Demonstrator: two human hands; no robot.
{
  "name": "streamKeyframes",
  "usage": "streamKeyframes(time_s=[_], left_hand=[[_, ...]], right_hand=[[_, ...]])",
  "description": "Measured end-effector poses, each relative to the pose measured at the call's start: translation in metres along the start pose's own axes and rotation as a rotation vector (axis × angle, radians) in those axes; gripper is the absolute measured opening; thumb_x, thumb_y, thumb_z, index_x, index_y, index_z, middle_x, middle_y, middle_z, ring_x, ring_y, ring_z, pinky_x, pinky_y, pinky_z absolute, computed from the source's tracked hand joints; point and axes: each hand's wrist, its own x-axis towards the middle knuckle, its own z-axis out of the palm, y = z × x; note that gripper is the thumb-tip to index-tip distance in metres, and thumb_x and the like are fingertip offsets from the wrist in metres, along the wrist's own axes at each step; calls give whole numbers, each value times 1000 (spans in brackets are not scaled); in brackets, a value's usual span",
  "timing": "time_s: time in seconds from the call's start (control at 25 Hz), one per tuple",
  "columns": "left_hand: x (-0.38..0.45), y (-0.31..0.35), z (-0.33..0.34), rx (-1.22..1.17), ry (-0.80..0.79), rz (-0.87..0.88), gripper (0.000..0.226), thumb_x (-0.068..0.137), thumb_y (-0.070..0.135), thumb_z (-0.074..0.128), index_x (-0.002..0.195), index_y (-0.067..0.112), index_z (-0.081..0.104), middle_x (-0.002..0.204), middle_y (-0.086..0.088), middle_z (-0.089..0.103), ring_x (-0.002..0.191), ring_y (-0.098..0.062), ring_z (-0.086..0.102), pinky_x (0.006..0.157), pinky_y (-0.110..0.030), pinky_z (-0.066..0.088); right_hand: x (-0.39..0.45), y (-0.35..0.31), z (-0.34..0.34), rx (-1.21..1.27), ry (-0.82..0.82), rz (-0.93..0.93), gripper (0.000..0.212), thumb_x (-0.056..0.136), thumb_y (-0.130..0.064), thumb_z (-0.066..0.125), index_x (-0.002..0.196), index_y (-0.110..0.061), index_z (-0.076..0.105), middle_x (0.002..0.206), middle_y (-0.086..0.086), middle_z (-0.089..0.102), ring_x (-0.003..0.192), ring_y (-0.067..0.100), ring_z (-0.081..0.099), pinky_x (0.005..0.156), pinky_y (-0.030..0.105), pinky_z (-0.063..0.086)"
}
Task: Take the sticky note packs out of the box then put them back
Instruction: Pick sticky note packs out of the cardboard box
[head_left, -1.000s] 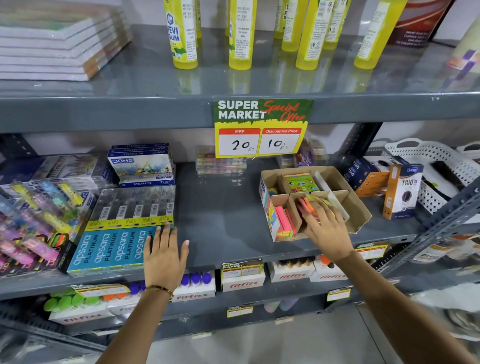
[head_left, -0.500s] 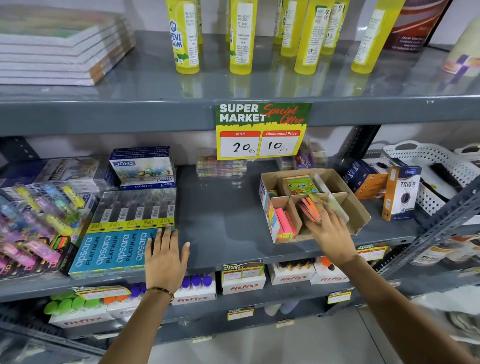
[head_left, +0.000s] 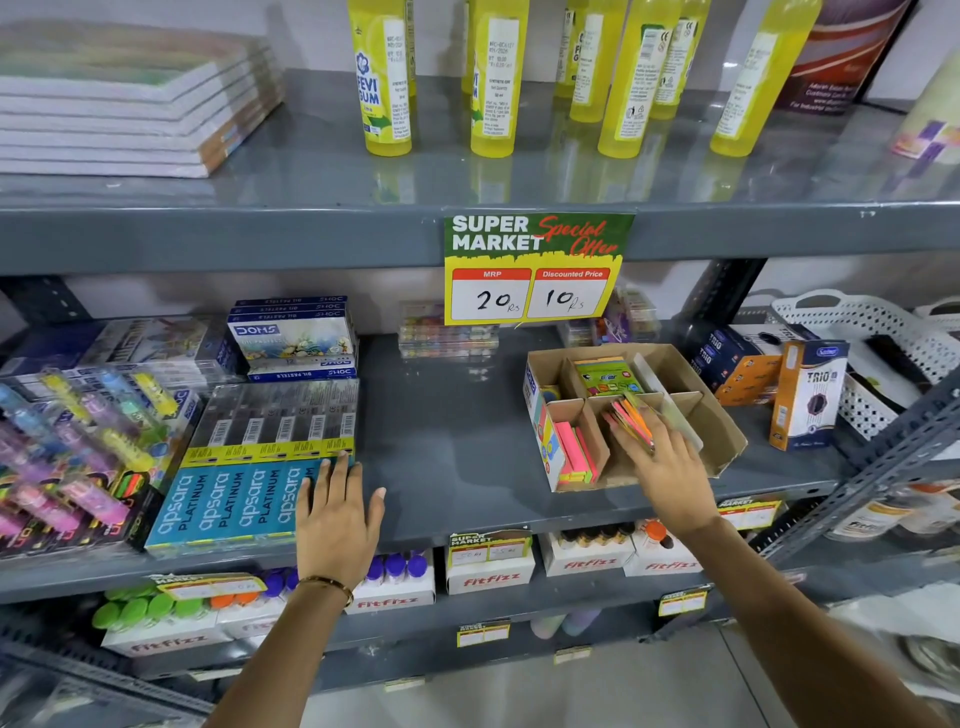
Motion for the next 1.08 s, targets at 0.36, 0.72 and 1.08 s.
streamKeyframes(time_s=[0.36,0.72,1.08], left_hand=[[-1,0,-4,4,-31,12,85,91,55,-3,124,0,52,131,-22,54,123,-39,46,102,-56,36],[-7,-16,-1,-16,-39,32,92,86,62,-6,135,-3,37,141,-24,41,132,-39,35,109,-52,26],[-7,-23,9,-8,-25,104,87,87,65,13,134,-4,39,138,-24,44,127,-39,41,104,-54,25]], right_hand=[[22,-34,-49,188,495,-1,47,81,-10,41,128,-4,41,110,25,66,102,36,57,94,46,44],[110,-161,-24,225,312,-293,46,71,-1,57,116,-6,66,108,12,72,92,27,71,82,36,58],[148,-165,33,263,-309,-266,71,85,-18,64,146,-7,29,151,14,37,139,28,33,116,39,24]])
